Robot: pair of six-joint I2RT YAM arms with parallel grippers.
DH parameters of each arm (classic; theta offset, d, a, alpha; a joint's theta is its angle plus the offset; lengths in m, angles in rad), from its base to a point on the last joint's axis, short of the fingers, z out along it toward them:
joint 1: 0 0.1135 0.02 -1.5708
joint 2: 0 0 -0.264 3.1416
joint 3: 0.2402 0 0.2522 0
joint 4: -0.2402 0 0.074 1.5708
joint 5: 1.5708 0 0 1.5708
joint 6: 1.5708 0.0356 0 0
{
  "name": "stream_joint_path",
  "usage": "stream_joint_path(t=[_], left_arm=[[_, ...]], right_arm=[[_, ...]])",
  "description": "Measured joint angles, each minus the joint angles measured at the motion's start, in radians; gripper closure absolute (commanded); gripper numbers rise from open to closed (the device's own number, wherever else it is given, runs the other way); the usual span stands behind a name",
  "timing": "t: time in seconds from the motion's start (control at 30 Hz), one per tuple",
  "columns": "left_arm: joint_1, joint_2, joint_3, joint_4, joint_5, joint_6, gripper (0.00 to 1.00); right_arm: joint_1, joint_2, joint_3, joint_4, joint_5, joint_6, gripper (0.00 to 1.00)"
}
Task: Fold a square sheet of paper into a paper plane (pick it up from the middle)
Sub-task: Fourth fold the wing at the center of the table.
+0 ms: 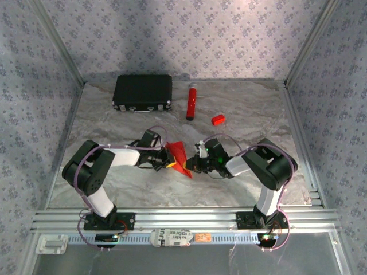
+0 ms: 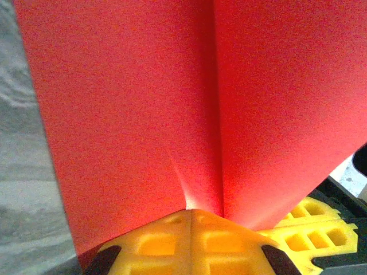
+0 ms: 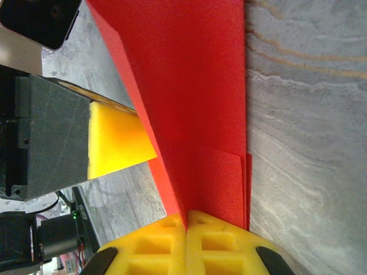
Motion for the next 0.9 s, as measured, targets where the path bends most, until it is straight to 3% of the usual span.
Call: stream_joint_path(t=[0.4, 0.9], left_arm=[[-0.005, -0.117, -0.008, 0.064, -0.003, 0.008, 0.96], [-0.021, -0.003, -0.005, 0.183, 0.017, -0.029, 0.97]], right_arm=[[-0.005, 0.022, 0.0, 0.044, -0.019, 0.042, 0.99], [-0.008, 0.032, -0.012, 0.08, -0.027, 0.055, 0.99]])
